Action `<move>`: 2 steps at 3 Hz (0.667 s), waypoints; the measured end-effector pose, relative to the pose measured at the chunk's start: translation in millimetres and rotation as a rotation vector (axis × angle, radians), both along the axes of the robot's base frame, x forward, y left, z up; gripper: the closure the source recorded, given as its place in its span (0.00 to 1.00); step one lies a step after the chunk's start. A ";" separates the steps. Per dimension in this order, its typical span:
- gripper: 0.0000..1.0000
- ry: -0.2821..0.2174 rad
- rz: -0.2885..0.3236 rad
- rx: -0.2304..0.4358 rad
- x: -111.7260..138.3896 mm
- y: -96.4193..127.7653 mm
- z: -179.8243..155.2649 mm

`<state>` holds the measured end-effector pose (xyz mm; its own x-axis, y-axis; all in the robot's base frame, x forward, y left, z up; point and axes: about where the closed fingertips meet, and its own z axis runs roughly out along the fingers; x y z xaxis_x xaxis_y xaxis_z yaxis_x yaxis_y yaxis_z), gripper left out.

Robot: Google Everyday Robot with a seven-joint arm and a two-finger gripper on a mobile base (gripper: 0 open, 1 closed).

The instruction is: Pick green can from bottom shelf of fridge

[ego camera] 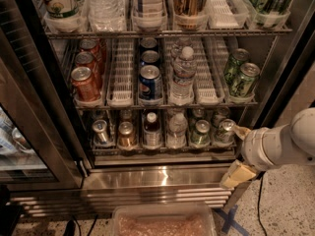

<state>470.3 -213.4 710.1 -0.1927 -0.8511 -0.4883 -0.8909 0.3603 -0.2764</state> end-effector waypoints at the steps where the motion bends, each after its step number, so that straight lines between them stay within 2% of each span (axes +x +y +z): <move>1: 0.00 0.000 0.000 0.000 0.0 0.0 -0.1; 2: 0.00 -0.032 -0.042 0.056 3.7 0.3 -15.8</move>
Offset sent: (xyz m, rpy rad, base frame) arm 0.0112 -0.0038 -0.0451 0.1645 -0.0937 -0.1305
